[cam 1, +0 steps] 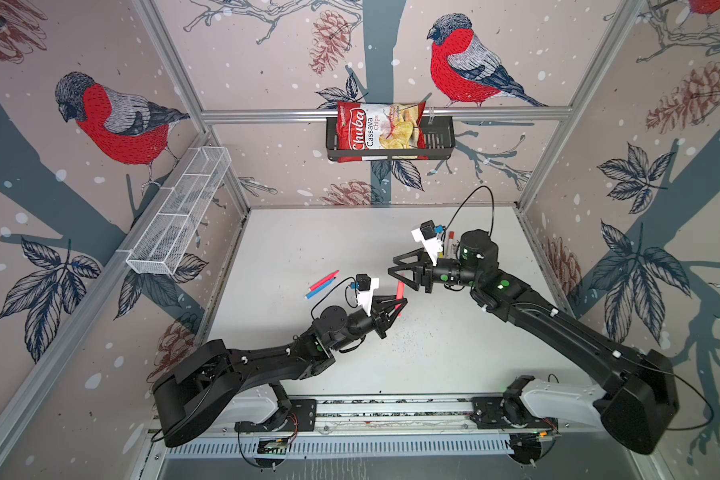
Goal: Insert the pens into the pen caps
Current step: 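Push the cap down onto the pink highlighter tip with the right gripper, then press the right gripper down on the capped highlighter held by the left gripper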
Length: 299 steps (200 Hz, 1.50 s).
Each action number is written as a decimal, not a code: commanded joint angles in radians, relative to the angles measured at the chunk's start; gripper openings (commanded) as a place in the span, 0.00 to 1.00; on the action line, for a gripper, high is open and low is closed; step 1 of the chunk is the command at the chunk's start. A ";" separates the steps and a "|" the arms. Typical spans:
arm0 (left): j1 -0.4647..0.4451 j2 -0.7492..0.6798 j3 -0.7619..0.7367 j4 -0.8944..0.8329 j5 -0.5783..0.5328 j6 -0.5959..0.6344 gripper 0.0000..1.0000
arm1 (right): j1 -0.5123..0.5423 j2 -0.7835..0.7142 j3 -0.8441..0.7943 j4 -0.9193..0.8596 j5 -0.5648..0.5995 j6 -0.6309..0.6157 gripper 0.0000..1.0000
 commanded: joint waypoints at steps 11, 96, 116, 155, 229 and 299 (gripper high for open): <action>-0.003 0.001 0.000 0.022 0.004 0.012 0.00 | 0.006 0.008 0.006 -0.018 -0.013 -0.035 0.35; -0.003 -0.021 0.000 0.048 -0.003 0.005 0.00 | 0.048 0.022 -0.093 0.019 -0.038 -0.005 0.00; 0.000 -0.039 -0.003 0.071 -0.009 0.007 0.00 | 0.066 0.019 -0.162 0.064 -0.027 0.029 0.00; 0.010 -0.095 0.005 0.073 -0.026 0.019 0.00 | 0.093 0.016 -0.269 0.146 0.017 0.089 0.00; 0.031 -0.229 0.013 0.034 -0.075 0.059 0.00 | 0.141 0.022 -0.324 0.184 0.042 0.118 0.00; 0.053 -0.290 0.012 0.043 -0.073 0.054 0.00 | 0.167 0.069 -0.346 0.207 0.049 0.137 0.00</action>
